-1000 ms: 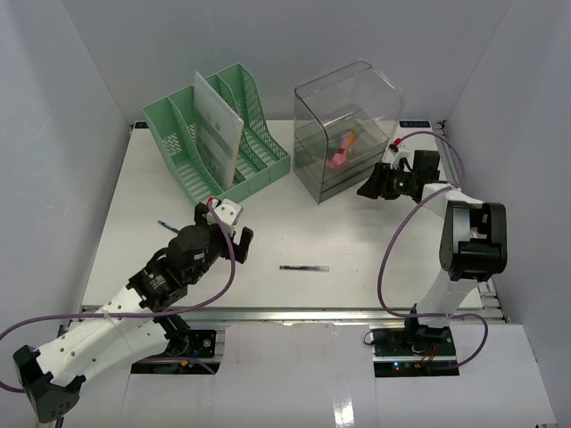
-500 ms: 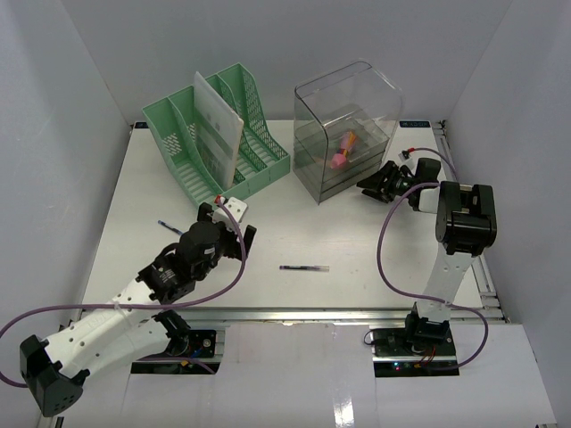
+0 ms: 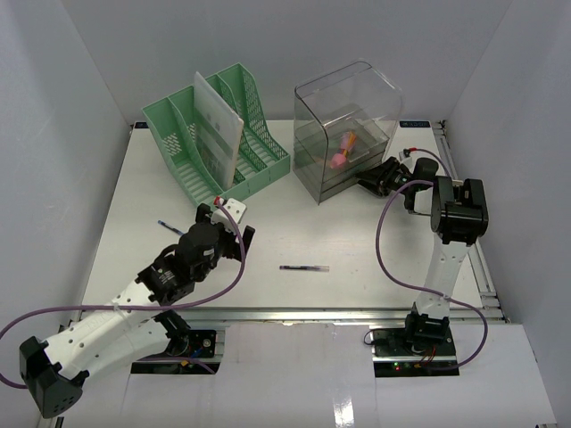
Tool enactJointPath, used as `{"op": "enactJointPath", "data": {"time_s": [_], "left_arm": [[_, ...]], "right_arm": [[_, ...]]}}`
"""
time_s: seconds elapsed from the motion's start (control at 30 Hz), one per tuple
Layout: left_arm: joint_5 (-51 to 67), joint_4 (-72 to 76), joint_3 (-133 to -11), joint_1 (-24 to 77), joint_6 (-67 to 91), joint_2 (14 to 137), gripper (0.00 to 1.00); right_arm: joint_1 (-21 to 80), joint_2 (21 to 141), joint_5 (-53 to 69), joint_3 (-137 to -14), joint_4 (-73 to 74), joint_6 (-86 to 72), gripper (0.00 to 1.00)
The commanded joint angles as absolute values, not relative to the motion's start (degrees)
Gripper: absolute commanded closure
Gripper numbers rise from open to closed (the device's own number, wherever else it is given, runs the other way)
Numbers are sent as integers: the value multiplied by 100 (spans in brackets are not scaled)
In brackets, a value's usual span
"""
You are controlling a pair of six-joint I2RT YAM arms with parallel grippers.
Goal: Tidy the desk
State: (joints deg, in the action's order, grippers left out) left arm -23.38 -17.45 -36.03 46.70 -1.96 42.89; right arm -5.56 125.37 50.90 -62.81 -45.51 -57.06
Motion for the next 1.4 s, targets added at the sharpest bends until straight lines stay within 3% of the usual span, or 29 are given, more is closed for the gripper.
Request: {"op": "enactJointPath", "data": {"time_s": [0.0, 0.17, 0.43, 1.0, 1.03, 1.07, 1.13, 1.2, 1.37], "left_arm": [[-2397, -1626, -3576, 4649, -237, 4279, 2], [-2389, -1625, -3568, 4649, -237, 4273, 2], [-2360, -1615, -3560, 4649, -237, 4276, 2], [-1711, -1569, -3584, 4649, -82, 4120, 2], [-1651, -1557, -3578, 4649, -64, 4091, 2], [-1610, -1537, -3572, 4649, -62, 4063, 2], [-1534, -1521, -3560, 4649, 76, 4035, 2], [-1483, -1537, -3568, 4649, 197, 4004, 2], [-1390, -1647, -3593, 4649, 424, 3911, 2]], "right_arm": [[-571, 12735, 5034, -6548, -5027, -6010, 56], [-564, 12866, 4988, -6621, -5251, -6224, 65], [-595, 12791, 4937, -6365, -5405, -6210, 92], [-1445, 11469, 5481, -4484, -4618, -4985, 92], [-1481, 11415, 5523, -4459, -4552, -4913, 90], [-1495, 11394, 5581, -4490, -4487, -4862, 82], [-1503, 11398, 5714, -4655, -4237, -4672, 57], [-1503, 11362, 5798, -4747, -4028, -4424, 40], [-1473, 10868, 6099, -4744, -3651, -3845, 32]]}}
